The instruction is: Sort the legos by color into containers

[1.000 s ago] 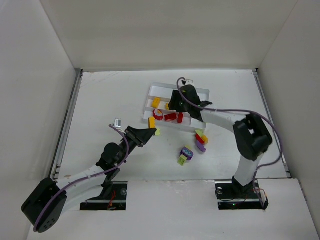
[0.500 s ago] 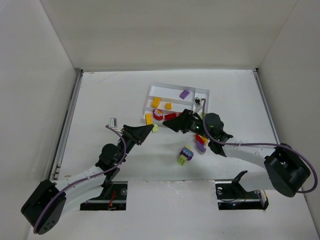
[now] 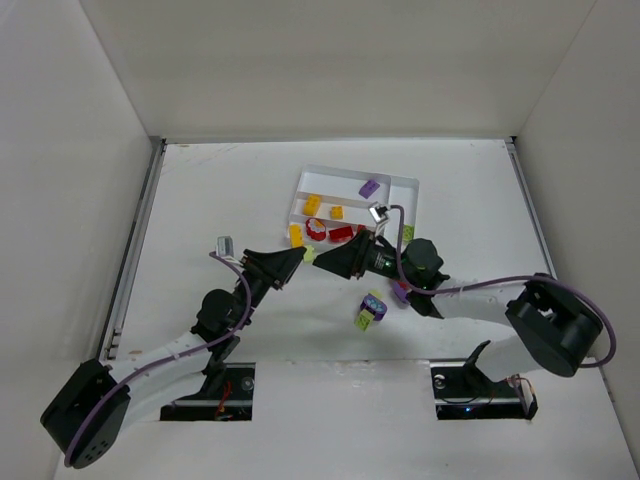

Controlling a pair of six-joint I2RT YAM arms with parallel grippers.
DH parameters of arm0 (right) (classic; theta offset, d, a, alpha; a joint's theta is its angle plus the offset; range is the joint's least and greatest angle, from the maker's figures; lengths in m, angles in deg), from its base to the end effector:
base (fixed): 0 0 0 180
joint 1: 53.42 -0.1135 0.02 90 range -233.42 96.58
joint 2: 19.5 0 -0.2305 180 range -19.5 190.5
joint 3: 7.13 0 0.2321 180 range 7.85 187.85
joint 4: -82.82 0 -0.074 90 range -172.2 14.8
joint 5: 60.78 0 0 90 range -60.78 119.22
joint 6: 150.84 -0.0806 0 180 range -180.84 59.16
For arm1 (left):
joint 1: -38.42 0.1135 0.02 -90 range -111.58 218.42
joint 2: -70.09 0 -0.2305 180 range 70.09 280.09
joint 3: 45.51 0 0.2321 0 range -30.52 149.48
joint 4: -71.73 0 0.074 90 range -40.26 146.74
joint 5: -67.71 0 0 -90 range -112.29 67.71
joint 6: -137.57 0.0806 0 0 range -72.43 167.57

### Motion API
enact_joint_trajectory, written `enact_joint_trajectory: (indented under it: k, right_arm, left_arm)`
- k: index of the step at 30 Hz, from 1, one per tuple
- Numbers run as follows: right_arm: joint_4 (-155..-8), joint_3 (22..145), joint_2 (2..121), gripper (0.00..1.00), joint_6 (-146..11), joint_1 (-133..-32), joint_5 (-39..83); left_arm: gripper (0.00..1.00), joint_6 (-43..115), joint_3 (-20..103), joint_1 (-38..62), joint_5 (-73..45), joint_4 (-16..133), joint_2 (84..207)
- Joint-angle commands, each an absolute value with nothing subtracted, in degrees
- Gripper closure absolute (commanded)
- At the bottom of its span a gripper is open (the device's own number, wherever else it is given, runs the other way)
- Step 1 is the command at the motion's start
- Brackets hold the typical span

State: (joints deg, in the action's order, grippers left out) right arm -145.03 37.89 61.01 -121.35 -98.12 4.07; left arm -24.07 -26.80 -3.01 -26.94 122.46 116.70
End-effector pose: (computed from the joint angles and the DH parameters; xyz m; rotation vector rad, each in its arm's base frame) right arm 0.1995 0.2456 0.2376 -0.2169 1.6276 1.7767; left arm 0.1610 -0.1334 0.2323 -0.4314 1.2817 -1.6656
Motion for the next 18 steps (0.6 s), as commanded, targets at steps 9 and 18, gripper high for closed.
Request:
enact_joint_trajectory:
  k: [9,18]
  right_arm:
    - [-153.8,41.4,65.6,0.33,-124.4,-98.9,2.3]
    - [-155.7,42.6,67.7,0.37,-126.4,-98.9,1.5]
  left_arm:
    - [0.84,-24.9,-26.7,-3.9,-27.0,129.9,117.6]
    - [0.84,-24.6,-27.4,-4.6,-27.2,129.9,118.1]
